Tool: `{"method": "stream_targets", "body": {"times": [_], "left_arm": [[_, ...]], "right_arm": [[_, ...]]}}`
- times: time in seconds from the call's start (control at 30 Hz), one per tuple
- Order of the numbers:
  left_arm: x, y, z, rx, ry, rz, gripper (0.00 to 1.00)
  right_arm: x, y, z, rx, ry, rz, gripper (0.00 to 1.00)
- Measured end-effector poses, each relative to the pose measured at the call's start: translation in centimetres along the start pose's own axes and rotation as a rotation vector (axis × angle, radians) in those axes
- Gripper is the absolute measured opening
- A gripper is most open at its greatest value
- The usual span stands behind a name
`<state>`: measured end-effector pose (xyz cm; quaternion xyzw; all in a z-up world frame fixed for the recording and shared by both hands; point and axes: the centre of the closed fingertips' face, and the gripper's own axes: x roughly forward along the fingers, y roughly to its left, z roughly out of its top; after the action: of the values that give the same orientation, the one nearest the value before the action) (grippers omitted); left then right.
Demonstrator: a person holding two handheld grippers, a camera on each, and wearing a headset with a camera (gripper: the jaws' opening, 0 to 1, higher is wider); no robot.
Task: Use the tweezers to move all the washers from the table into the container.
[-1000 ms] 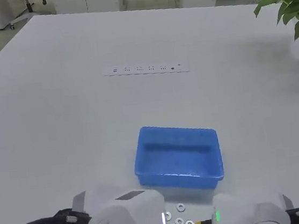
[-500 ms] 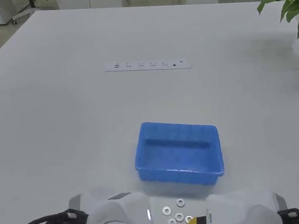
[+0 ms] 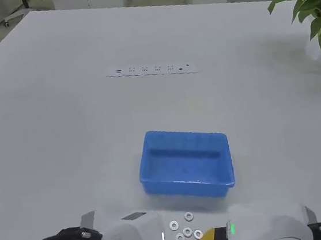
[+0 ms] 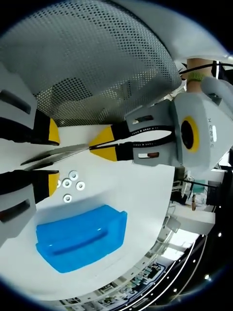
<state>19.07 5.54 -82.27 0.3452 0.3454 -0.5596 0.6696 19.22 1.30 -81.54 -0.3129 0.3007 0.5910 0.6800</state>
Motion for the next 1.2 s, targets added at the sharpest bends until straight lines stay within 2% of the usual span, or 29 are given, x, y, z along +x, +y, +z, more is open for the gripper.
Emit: {"method": "stream_targets", "body": {"times": [0.33, 0.4, 0.47, 0.6, 0.67, 0.73, 0.83, 0.9, 1.03, 1.2], "left_arm": [[-4.4, -0.2, 2.7, 0.052, -0.052, 0.042, 0.0], [-5.2, -0.3, 3.7, 0.052, -0.085, 0.044, 0.0], [-5.9, -0.6, 4.8, 0.039, -0.125, 0.024, 0.0], [-6.7, -0.6, 6.1, 0.057, -0.149, 0.019, 0.0], [-6.9, -0.6, 7.0, 0.048, -0.186, 0.012, 0.0], [-6.9, -0.6, 7.2, 0.047, -0.193, 0.006, 0.0], [-6.9, -0.6, 7.5, 0.056, -0.19, 0.008, 0.0], [-7.3, -0.5, 8.0, 0.055, -0.208, 0.012, 0.0], [-8.2, 0.1, 8.4, 0.055, -0.216, 0.027, 0.0], [-8.8, 1.1, 8.2, 0.066, -0.201, 0.042, 0.0]], "right_arm": [[-0.1, -0.1, 0.6, 0.011, -0.022, 0.0, 0.17], [-0.1, 0.0, 0.8, 0.011, -0.029, -0.001, 0.17], [-0.2, 0.0, 1.1, 0.004, -0.042, -0.002, 0.16], [-0.4, 0.1, 1.8, 0.001, -0.068, 0.0, 0.15], [-0.5, 0.2, 2.1, -0.007, -0.081, 0.002, 0.11], [-0.7, 0.0, 2.7, -0.017, -0.103, -0.009, 0.07], [-0.8, -0.1, 2.8, 0.007, -0.123, 0.006, 0.06], [-0.9, -0.2, 3.3, 0.025, -0.152, 0.008, 0.06], [-1.2, -0.8, 4.5, 0.039, -0.202, 0.0, 0.06], [-0.8, -1.4, 5.7, 0.069, -0.257, 0.009, 0.06]]}}
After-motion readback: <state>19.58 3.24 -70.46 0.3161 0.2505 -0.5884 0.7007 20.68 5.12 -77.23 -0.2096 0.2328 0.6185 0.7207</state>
